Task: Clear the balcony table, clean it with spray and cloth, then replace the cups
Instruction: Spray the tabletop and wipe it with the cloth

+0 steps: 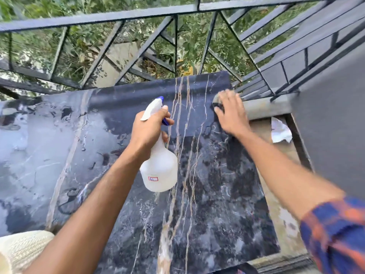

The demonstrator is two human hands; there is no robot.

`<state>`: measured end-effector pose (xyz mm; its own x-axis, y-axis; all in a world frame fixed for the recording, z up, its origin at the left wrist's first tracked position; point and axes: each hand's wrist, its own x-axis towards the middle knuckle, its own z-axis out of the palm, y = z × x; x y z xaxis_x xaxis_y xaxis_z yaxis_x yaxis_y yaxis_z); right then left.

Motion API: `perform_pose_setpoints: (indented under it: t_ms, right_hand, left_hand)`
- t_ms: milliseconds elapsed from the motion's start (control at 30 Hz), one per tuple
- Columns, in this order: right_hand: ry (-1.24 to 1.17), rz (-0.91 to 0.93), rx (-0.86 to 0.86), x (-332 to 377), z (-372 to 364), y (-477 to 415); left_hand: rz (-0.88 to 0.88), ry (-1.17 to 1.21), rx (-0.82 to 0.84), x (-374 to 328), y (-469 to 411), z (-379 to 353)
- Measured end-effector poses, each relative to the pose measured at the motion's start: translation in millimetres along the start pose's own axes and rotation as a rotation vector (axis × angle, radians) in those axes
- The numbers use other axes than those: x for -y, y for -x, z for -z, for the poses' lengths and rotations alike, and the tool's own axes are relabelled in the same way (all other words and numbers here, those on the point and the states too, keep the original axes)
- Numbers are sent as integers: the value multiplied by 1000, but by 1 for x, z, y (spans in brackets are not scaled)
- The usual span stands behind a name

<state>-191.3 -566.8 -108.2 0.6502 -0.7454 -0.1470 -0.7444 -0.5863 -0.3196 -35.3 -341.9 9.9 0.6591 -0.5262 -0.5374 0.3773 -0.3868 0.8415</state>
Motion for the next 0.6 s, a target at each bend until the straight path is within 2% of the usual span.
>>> perform_pose_setpoints:
  t_ms: [100, 167, 267, 433, 500, 600]
  right_hand:
    - [1, 9, -89, -15, -13, 92]
    - [27, 19, -62, -24, -18, 122]
    - [28, -33, -37, -27, -13, 95]
    - [-8, -167, -55, 21, -10, 12]
    - [-12, -94, -26, 45, -21, 24]
    - [-5, 197, 37, 42, -30, 94]
  left_hand:
    - [6, 7, 11, -3, -2, -4]
    - [2, 13, 17, -5, -3, -4]
    - [0, 17, 27, -6, -1, -5]
    - [2, 2, -2, -6, 9, -4]
    - [7, -3, -2, -5, 13, -4]
    - [10, -3, -12, -3, 19, -6]
